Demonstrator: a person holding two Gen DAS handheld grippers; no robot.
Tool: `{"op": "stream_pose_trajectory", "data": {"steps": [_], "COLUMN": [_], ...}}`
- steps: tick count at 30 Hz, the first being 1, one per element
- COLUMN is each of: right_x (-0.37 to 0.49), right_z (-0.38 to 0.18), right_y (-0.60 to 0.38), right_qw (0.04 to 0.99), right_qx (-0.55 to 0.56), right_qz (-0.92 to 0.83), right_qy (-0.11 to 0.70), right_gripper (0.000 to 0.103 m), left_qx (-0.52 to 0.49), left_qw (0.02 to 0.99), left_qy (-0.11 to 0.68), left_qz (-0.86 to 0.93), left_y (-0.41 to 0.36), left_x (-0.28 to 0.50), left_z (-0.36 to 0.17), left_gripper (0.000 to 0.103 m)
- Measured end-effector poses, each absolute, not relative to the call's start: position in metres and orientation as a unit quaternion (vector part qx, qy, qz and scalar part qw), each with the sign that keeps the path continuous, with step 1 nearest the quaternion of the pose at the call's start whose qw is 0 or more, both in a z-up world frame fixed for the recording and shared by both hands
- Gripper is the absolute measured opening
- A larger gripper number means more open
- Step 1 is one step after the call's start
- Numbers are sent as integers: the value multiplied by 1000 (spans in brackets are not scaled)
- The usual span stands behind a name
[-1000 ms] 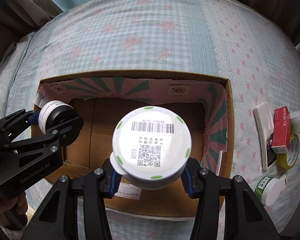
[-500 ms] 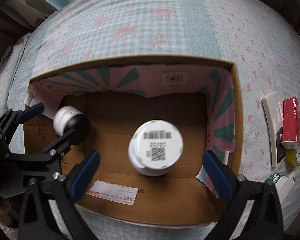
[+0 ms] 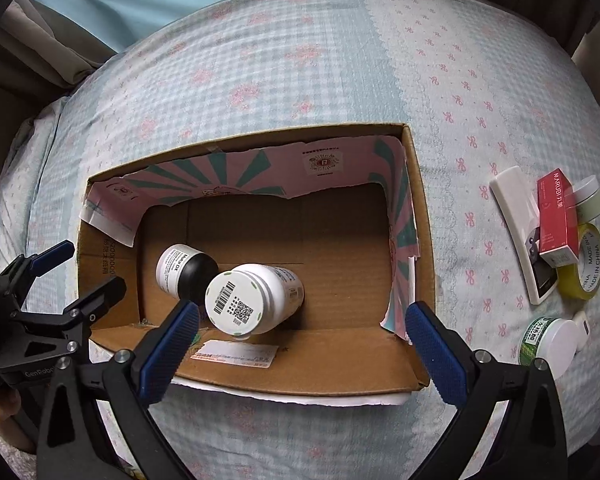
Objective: Organize rigid objects
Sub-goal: 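Open both tools to release the items and lift away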
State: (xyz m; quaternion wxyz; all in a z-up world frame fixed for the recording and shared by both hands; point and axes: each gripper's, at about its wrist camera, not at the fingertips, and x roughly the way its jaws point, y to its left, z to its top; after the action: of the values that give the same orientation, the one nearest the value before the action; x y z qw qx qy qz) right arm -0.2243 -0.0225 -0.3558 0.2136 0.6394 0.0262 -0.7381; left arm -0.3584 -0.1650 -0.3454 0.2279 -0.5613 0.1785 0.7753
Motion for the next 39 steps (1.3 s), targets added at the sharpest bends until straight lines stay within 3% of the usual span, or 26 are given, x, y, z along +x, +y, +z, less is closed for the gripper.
{"op": "stream_pose_trajectory", "data": {"steps": [21,29,39], "right_x": [-181,-173,-181], "right_z": [-229,-197,-205], "right_y": [36,143,270], "right_qw": [215,172,136], "right_qx": [563,529,507], "right_qz": [-795,-829,-848], "right_qy": [63,52,72], "right_gripper": [103,103,103], "left_qx": [-506,-479,-480], "left_qw": [205,213,256], "left_qy": [166,143,153], "left_qz": [821,839,825], "left_y": [-164,-114,-4], "left_x": [-292,-239,-195], "left_z": [-226,-185,-176], "left_gripper": [103,103,103]}}
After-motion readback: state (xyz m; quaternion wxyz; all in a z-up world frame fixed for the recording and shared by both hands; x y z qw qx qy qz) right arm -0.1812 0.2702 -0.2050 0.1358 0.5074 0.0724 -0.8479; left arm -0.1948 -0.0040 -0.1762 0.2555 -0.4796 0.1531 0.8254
